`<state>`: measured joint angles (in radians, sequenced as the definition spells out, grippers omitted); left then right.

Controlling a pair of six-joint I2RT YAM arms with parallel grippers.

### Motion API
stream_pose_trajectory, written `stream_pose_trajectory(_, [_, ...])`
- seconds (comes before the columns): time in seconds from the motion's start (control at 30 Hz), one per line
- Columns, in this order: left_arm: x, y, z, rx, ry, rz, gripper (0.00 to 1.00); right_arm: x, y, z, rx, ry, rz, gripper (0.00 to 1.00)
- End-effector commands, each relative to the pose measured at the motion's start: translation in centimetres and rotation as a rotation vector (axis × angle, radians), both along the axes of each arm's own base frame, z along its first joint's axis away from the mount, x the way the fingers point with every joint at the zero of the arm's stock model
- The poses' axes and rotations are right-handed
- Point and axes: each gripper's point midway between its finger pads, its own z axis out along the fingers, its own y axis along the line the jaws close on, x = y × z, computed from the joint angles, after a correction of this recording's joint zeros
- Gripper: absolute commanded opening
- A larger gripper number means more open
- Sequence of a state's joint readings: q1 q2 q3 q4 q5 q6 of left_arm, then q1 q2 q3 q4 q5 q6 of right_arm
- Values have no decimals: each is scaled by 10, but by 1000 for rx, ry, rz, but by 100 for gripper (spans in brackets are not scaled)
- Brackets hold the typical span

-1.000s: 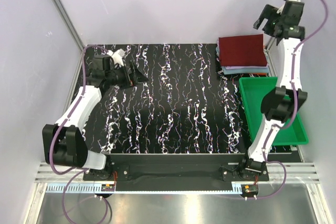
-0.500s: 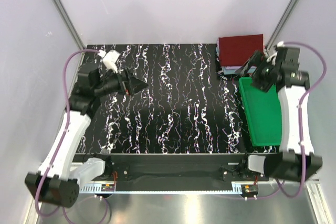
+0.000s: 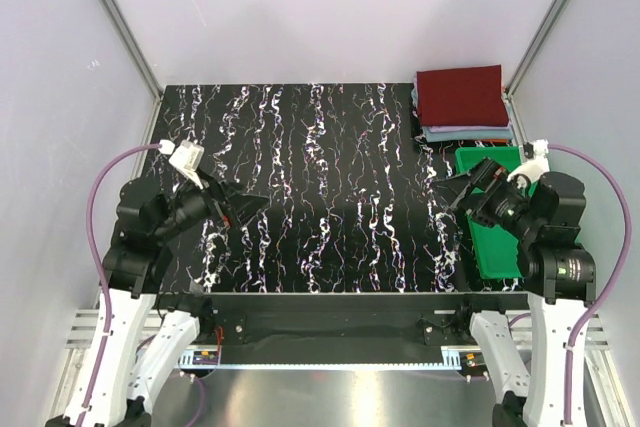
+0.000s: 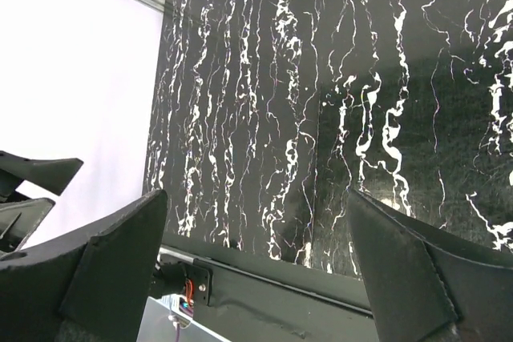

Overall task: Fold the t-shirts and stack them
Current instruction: Neatly place the folded tshirt to the corner

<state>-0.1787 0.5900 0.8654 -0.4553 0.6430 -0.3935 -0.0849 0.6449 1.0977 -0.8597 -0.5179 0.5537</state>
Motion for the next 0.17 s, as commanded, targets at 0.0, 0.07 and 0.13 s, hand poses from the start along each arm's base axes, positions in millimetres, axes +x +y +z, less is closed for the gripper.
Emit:
stream_pose_trajectory(0.0, [-4,3,23,-1,-58,17,99,-5,6,19,-6,-68,44,100])
stream_pose_trajectory(0.07, [-7,3,33,-12,-80,13,99,-10,7,24,0,-97,51,100])
stream_pose_trajectory(0.13, [-9,3,38,-16,-90,15,99,-12,9,26,7,-110,52,100])
